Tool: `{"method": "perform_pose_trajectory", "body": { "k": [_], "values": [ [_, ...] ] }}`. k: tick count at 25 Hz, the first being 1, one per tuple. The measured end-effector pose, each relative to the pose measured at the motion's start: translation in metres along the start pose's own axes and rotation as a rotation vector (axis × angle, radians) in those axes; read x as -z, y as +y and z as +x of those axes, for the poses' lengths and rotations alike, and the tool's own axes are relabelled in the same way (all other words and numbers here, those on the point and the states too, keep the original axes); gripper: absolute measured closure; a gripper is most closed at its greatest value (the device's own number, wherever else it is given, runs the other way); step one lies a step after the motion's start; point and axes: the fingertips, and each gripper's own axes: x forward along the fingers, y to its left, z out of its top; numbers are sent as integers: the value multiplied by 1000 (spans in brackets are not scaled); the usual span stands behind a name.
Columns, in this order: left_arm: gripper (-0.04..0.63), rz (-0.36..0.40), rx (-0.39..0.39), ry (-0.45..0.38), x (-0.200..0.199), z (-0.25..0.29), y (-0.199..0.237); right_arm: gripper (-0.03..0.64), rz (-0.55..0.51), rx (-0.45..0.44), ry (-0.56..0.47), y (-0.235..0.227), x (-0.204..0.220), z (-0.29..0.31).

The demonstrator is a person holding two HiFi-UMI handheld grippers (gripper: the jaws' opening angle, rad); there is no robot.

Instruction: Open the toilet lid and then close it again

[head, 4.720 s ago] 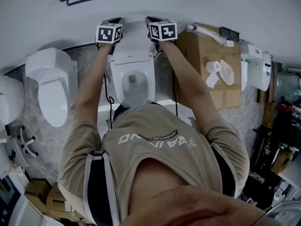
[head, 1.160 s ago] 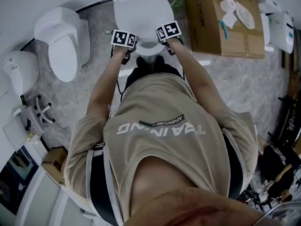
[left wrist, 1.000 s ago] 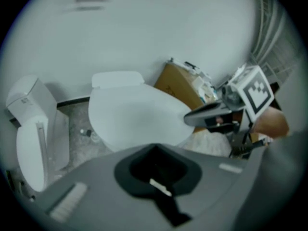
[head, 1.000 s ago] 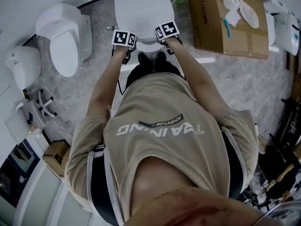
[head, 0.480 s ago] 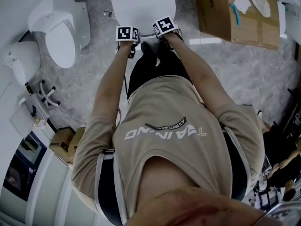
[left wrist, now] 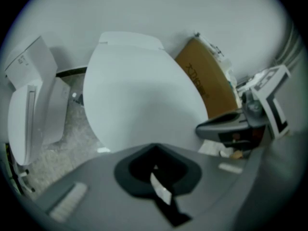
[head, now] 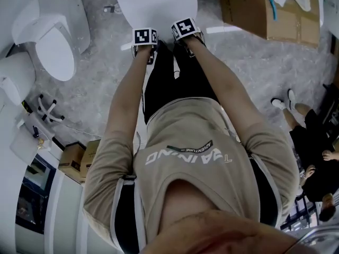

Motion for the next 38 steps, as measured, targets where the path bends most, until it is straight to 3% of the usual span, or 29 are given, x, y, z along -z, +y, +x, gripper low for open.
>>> {"method": "perform_pose_trajectory", "body": {
  "k": [8, 22, 38],
  "values": [
    [592, -3, -20, 18, 14, 47, 19, 606, 85, -9, -15, -17, 13, 49],
    [592, -2, -39, 44, 33, 94, 26, 606, 75, 0, 9, -36, 37, 91],
    [592, 19, -58, 36, 33, 109, 27, 606, 78, -23, 17, -43, 42, 102]
  ]
}}
